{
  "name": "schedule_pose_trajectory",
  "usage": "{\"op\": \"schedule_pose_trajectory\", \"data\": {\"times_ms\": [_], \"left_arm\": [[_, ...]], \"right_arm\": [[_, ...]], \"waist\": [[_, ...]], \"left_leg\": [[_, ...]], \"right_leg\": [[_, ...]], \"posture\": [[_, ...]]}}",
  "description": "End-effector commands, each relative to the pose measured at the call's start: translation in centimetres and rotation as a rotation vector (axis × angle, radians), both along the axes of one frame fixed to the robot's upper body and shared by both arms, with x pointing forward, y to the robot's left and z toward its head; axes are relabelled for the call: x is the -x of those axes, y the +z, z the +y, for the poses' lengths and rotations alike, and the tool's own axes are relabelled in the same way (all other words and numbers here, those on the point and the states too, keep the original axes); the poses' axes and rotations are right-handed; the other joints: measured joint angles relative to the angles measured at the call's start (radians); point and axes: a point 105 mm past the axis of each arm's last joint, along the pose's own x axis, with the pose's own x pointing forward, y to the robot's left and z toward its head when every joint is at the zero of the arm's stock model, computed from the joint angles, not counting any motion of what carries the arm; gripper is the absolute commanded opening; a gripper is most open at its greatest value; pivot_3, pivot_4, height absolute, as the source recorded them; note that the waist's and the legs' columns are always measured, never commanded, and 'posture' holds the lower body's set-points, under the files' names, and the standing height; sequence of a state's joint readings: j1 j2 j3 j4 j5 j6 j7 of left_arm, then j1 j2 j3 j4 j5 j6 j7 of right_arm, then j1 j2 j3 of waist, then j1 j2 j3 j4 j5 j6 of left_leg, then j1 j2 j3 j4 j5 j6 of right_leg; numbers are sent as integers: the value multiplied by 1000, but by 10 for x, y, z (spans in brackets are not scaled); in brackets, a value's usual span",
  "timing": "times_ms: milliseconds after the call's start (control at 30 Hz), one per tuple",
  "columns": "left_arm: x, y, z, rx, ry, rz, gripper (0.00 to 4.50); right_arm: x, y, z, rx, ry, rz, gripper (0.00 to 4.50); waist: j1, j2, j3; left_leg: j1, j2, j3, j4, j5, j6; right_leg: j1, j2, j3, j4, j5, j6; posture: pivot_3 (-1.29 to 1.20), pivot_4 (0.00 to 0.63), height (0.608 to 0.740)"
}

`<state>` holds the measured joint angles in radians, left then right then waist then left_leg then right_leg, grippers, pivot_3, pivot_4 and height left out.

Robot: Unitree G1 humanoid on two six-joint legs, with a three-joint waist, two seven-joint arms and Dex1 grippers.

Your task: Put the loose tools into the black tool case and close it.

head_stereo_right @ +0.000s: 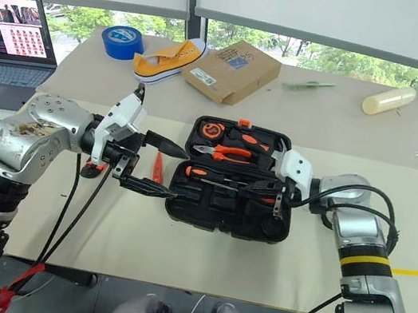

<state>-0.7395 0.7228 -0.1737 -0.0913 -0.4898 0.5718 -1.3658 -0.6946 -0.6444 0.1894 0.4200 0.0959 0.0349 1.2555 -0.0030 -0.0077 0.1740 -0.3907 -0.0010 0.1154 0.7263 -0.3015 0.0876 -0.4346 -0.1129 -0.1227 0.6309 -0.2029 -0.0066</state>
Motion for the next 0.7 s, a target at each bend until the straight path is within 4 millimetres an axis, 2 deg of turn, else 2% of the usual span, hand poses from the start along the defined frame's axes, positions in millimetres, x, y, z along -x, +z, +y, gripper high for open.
{"op": "schedule_pose_trajectory", "data": {"times_ms": [33, 100, 167, 300, 400, 467, 533, 600, 700], "left_arm": [[1, 9, -2, 9, -12, -47, 4500], [1, 9, -2, 10, -8, -47, 4500], [0, 9, 0, 10, 3, -48, 4500], [-2, 6, 6, 5, 59, -44, 4500], [-4, 6, 16, 4, 140, -27, 4500], [-7, 7, 28, 10, 235, -22, 4500], [-12, 4, 45, 1, 378, -10, 4500], [-17, 0, 66, -1, 570, 33, 4500], [-17, -14, 89, -24, 816, 144, 4500]], "right_arm": [[2, -30, -6, 170, -9, 27, 43], [7, -38, -8, 222, 11, 30, 43], [9, -34, -3, 202, 17, 14, 43], [15, -10, 6, 100, 34, -12, 43], [12, 16, 5, 11, 1, -61, 43], [5, 38, -1, -55, -54, -127, 43], [5, 58, -7, -133, -77, -164, 43], [14, 72, -16, -194, -84, -154, 43], [37, 81, -18, -243, -43, -85, 43]], "waist": [[-5, 0, 0], [-6, 0, 0], [-5, 0, -1], [-6, 0, -1], [-10, 0, -1], [-13, 0, 0], [-12, 1, 0], [-11, 2, 1], [-2, 2, 1]], "left_leg": [[1, 0, 0, 0, 0, 0], [4, 0, -1, 0, 0, 0], [9, 0, -2, -1, 0, -1], [10, 0, -4, -1, 0, -1], [9, 1, -4, -1, -1, -1], [7, 1, -3, -1, -1, -2], [6, 1, -3, -1, 0, -2], [6, 1, -3, -2, -1, -2], [6, 1, -5, -3, -1, -2]], "right_leg": [[2, 0, 0, 0, 0, 0], [5, 0, 0, 0, 0, 0], [11, -1, 1, -1, -1, 0], [11, -2, 2, -1, -1, 0], [10, -3, 2, -1, -1, -1], [8, -3, 2, -1, -1, -1], [7, -3, 3, -1, -1, -1], [7, -3, 2, -1, -1, -1], [8, -4, 2, -2, -1, -1]], "posture": [[0, 150, 731], [0, 150, 731], [0, 150, 731], [0, 150, 731], [0, 150, 731], [0, 150, 731], [0, 150, 731], [0, 150, 731], [0, 150, 731]]}}
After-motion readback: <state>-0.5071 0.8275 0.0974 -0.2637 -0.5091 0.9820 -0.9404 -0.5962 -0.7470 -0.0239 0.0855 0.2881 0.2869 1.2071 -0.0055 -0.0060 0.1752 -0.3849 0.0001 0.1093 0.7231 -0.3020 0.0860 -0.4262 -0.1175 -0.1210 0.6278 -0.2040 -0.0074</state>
